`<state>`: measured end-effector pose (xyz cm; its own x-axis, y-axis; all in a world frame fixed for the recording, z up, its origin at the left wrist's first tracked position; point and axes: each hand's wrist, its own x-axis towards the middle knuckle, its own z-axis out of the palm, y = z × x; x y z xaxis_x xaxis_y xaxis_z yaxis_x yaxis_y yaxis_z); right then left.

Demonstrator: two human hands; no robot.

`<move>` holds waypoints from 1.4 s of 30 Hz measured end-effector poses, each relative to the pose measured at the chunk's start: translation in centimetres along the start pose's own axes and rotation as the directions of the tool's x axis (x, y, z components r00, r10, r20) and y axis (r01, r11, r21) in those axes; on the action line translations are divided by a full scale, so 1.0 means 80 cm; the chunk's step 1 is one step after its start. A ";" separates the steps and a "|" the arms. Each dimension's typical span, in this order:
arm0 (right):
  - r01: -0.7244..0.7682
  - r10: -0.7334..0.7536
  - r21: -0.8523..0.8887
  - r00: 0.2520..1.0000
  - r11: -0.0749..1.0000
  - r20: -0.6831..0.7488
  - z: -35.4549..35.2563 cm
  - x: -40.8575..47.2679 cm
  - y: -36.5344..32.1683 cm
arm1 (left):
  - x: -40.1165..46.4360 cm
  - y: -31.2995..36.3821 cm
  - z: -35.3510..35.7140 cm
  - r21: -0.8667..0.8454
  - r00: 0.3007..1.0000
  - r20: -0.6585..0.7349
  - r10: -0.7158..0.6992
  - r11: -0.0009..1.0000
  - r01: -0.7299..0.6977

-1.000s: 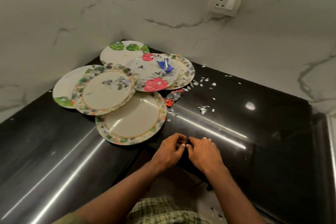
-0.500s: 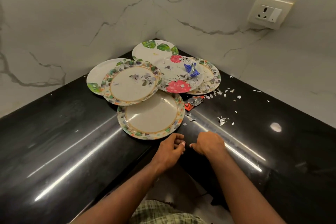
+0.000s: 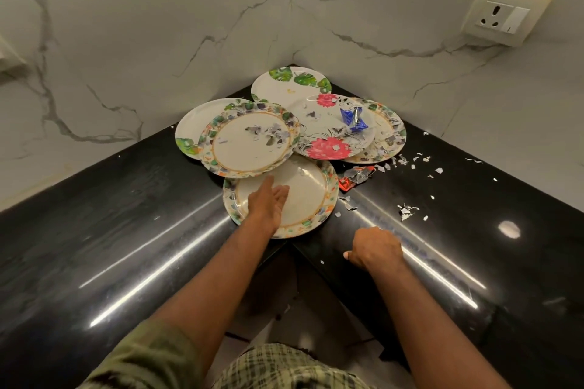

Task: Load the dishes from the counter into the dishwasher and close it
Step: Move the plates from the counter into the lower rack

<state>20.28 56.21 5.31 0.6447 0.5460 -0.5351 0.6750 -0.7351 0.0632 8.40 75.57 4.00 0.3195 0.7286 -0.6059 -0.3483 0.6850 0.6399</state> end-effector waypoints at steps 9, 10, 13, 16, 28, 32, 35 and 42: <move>-0.051 0.049 0.103 0.998 0.993 0.024 0.001 -0.007 0.002 | 0.048 0.044 0.003 -0.156 0.985 -0.167 0.047 0.985 -0.073; -0.050 0.048 0.098 0.999 0.994 0.023 0.001 -0.008 0.003 | 0.049 0.047 0.004 -0.162 0.984 -0.169 0.053 0.983 -0.081; -0.054 0.051 0.096 0.998 0.994 0.032 0.000 -0.008 0.004 | 0.051 0.055 0.004 -0.154 0.982 -0.172 0.078 0.983 -0.105; -0.055 0.053 0.083 0.998 0.995 0.031 -0.001 -0.008 0.003 | 0.047 0.059 0.000 -0.136 0.983 -0.155 0.103 0.983 -0.124; -0.030 0.030 0.023 1.000 0.999 0.004 -0.001 -0.009 0.001 | 0.058 0.083 -0.006 -0.041 0.992 -0.123 -0.007 0.999 0.001; -0.034 0.034 0.030 0.999 0.999 0.001 0.000 -0.011 0.002 | 0.055 0.093 -0.008 -0.070 0.990 -0.139 0.025 0.997 -0.035; -0.041 0.041 0.043 0.999 0.998 0.016 -0.002 -0.011 0.001 | 0.052 0.092 -0.013 0.004 0.973 -0.168 0.160 0.987 -0.162; -0.036 0.036 0.000 0.999 0.999 0.007 -0.004 -0.012 0.000 | 0.034 0.104 -0.037 0.735 0.642 0.118 0.758 0.368 -0.570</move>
<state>19.76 55.80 6.08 0.6660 0.5166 -0.5382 0.6513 -0.7543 0.0820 3.79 83.19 6.30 0.0448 0.9874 0.1517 0.3370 -0.1579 0.9282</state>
